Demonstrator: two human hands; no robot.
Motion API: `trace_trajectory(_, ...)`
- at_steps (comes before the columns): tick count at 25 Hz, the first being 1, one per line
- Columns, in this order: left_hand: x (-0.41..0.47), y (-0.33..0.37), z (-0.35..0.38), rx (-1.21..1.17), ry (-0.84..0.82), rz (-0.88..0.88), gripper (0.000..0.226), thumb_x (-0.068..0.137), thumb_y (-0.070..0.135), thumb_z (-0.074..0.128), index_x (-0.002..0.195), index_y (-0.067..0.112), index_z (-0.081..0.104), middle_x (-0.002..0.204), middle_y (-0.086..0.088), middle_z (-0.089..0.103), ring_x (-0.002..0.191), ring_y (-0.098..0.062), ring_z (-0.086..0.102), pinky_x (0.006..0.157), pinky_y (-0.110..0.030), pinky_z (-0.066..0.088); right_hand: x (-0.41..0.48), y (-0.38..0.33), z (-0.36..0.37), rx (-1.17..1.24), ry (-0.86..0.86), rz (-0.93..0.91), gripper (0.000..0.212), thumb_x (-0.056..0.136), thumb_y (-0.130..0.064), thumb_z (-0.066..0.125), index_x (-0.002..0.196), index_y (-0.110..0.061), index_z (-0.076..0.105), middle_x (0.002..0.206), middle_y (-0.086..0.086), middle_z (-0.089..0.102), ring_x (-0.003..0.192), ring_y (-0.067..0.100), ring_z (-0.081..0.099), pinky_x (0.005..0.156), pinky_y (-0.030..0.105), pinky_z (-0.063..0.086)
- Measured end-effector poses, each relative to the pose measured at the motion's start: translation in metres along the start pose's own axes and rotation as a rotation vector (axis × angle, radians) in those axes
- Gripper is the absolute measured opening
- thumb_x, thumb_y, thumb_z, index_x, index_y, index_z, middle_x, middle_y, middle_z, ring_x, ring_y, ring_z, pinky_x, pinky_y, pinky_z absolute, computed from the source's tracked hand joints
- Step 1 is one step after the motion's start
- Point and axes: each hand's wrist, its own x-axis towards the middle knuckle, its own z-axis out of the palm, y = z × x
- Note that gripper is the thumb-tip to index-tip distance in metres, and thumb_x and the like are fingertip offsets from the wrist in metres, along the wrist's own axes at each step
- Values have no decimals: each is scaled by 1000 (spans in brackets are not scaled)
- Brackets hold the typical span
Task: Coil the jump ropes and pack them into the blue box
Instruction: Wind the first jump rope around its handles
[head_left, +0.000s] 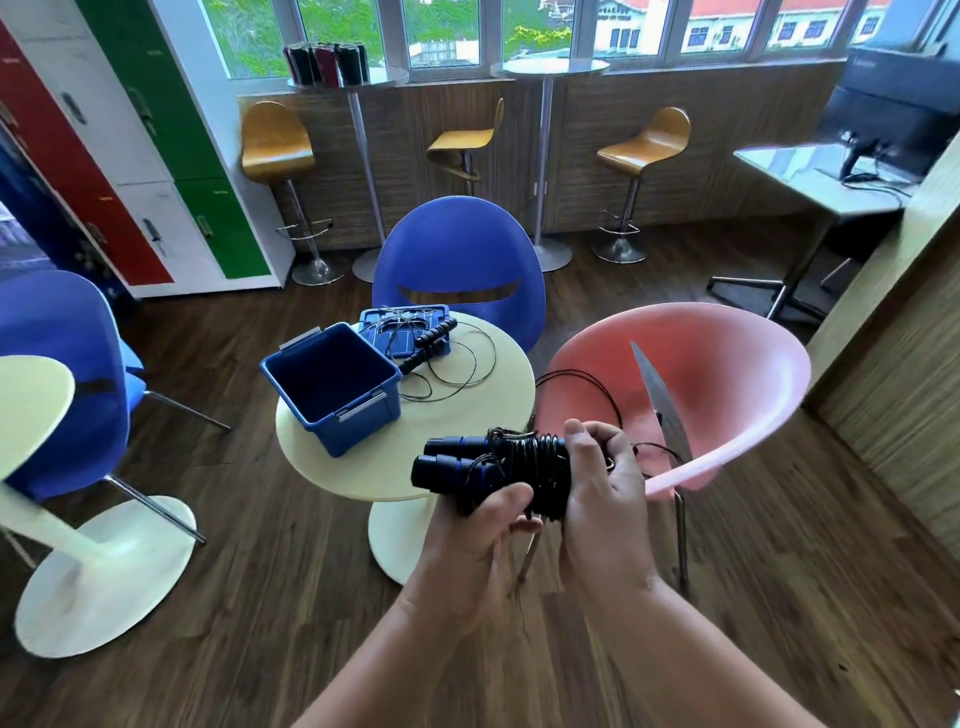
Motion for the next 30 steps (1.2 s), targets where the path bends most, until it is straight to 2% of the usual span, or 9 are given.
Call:
trace_trajectory(2,0,2,-5,36,-14,-12,40,76,27,74,115,20,71,116,-13,73,102,-23,70,86,-50,50,3,1,-4,21,-21,38,15,94,-35,64,88,-21,60,71,0,62,69,18,58,67,38,47)
trace_trajectory(5,0,10,-14,-1,13,-34,65,73,28,79,133,16,57,127,-15,67,108,-23,68,83,-48,56,10,3,-14,39,8,74,24,95,-39,63,95,-16,62,80,6,66,77,24,62,73,40,49)
trace_trajectory(8,1,18,-19,-13,37,-37,75,72,33,78,140,18,51,131,-14,66,114,-25,67,78,-46,62,15,4,-21,37,33,89,38,87,-47,64,101,-11,62,87,10,67,84,26,62,79,42,48)
trace_trajectory(14,6,27,-20,45,64,-88,49,88,38,60,134,21,56,122,-9,73,111,-26,70,86,-53,57,16,3,-24,69,-8,115,49,79,-49,68,101,-5,64,88,13,67,84,28,63,82,48,49)
trace_trajectory(19,3,28,-13,86,86,-67,52,89,42,59,137,25,52,121,-3,73,113,-21,71,79,-38,60,16,-4,-29,24,-85,222,48,98,-50,53,108,-5,67,94,16,73,78,29,73,82,64,57)
trace_trajectory(22,1,29,-9,25,103,-86,48,95,45,59,136,22,52,113,-3,76,111,-22,71,89,-44,59,16,-6,-31,35,-106,269,57,97,-56,48,113,-5,67,97,17,75,80,31,73,86,67,54)
trace_trajectory(24,0,29,-10,41,98,-99,50,89,43,54,135,22,53,111,-1,77,111,-20,72,92,-45,58,16,-6,-33,23,-110,279,57,98,-56,48,113,-5,68,98,18,75,83,32,72,87,67,53)
trace_trajectory(28,-3,25,-19,252,126,-102,49,94,48,64,130,16,55,109,-6,78,104,-19,73,83,-45,59,19,-5,-36,-18,-139,286,55,96,-62,47,107,-13,71,100,17,75,86,32,73,80,56,57)
trace_trajectory(30,-6,25,-22,363,145,-111,53,88,54,66,121,13,59,105,-8,78,95,-16,73,73,-40,60,21,-6,-38,-10,-143,302,55,96,-62,48,107,-14,70,95,13,75,85,32,73,82,61,58)
